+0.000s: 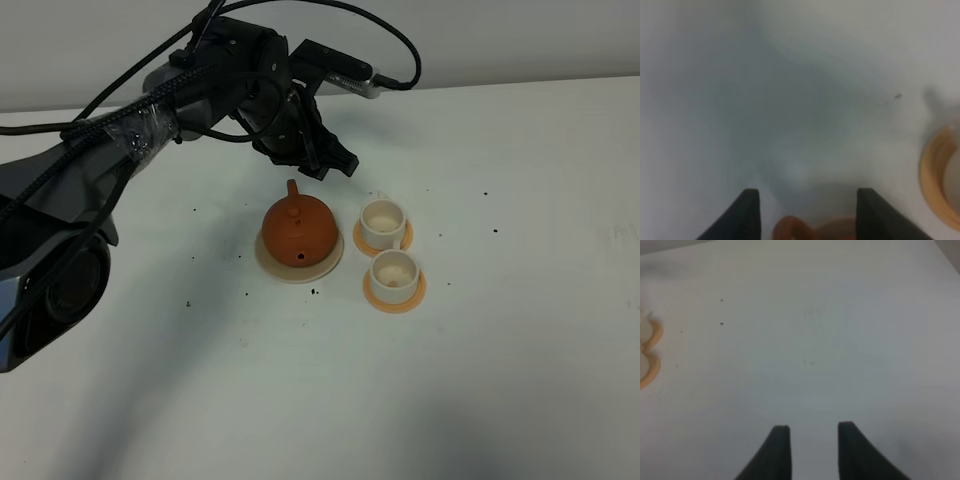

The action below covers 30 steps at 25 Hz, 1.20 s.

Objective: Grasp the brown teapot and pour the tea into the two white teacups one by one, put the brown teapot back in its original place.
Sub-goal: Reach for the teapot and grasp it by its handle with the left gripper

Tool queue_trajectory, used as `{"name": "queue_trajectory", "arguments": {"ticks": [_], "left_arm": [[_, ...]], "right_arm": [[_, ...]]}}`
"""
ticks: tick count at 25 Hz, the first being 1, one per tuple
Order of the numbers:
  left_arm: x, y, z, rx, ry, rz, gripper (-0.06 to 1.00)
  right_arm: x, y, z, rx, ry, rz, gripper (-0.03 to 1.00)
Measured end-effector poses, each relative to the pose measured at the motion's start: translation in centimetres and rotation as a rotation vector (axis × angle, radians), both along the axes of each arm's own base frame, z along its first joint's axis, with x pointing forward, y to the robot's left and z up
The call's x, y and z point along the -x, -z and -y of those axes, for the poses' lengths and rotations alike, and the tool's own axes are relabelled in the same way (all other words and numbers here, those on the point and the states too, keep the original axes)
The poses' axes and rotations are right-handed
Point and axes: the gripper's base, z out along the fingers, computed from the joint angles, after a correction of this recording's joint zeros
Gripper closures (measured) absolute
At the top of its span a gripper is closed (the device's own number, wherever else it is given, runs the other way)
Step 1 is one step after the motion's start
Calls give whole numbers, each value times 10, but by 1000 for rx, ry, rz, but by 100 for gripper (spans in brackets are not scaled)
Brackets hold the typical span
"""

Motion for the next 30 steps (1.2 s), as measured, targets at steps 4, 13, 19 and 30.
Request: {"name": "queue_trajectory", "arguments": {"ticks": [4,13,19,30], "left_arm": [[-6,5,-10,-25,23,7,50],[-12,21,-10,-27,46,21,50],[-12,23,-17,-44,36,-12,50],[-11,25,-37,-110,10,-93,51]], "right_arm": [[0,0,0,0,0,0,72],[0,0,0,0,0,0,72],[0,0,0,0,0,0,72],[0,0,0,0,0,0,72]]}}
